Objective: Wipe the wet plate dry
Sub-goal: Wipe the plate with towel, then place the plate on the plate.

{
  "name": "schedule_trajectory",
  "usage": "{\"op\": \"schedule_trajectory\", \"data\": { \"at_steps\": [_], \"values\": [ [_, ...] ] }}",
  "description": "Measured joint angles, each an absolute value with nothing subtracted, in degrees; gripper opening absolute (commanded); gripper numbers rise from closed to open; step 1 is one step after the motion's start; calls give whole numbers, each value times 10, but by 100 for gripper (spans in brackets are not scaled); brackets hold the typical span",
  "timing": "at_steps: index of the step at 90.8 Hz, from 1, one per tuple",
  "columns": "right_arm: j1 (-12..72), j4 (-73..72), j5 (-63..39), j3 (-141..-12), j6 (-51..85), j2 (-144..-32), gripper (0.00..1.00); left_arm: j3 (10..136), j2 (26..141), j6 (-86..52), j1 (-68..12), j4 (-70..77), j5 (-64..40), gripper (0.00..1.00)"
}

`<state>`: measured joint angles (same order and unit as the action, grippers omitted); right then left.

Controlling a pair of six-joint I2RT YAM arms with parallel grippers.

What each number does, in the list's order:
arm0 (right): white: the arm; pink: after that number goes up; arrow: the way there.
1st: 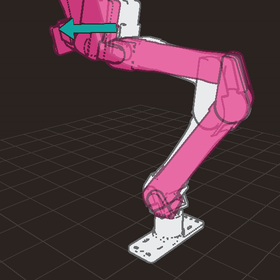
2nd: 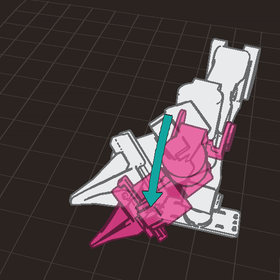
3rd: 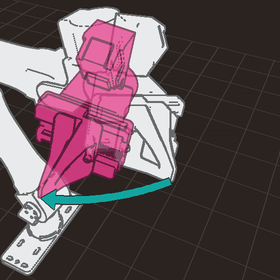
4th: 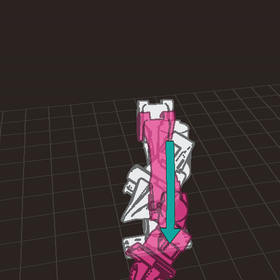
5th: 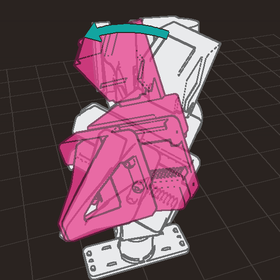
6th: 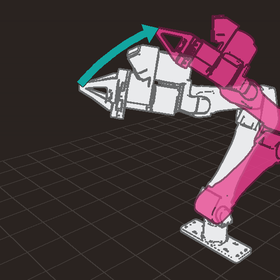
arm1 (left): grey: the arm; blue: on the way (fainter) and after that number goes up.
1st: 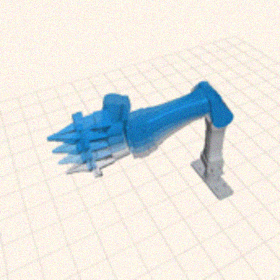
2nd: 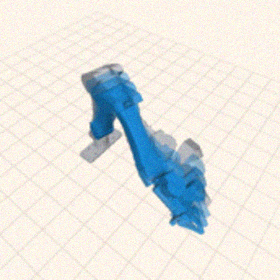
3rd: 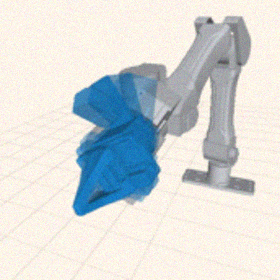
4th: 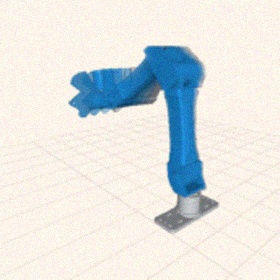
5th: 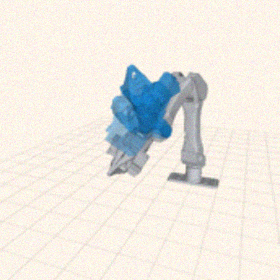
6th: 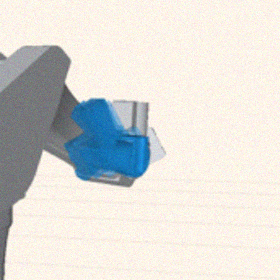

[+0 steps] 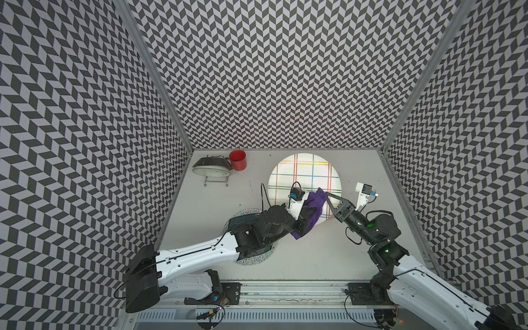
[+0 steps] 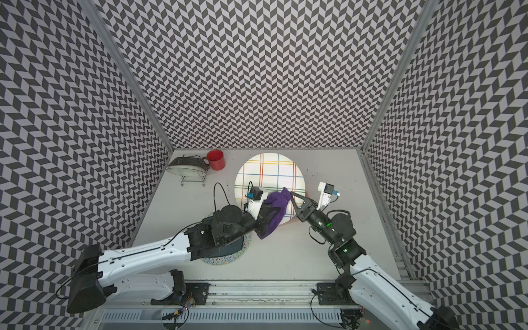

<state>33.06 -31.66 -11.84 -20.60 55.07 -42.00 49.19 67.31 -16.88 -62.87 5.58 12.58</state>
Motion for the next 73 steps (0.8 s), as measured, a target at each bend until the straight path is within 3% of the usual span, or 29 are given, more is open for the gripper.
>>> {"op": "schedule_trajectory", "data": {
  "at_steps": [19,29,49,73],
  "values": [
    [329,-332,-181,-175,542,-396,0,497,563,-186,-420,13,130,0],
    [335,-355,-215,-140,547,-359,0,511,543,-194,-351,-13,138,0],
    [346,-344,-234,-136,534,-338,0,520,526,-196,-344,-92,101,0],
    [489,-311,-148,-154,523,-504,0,575,482,-189,-344,-135,97,0]
  ]
}}
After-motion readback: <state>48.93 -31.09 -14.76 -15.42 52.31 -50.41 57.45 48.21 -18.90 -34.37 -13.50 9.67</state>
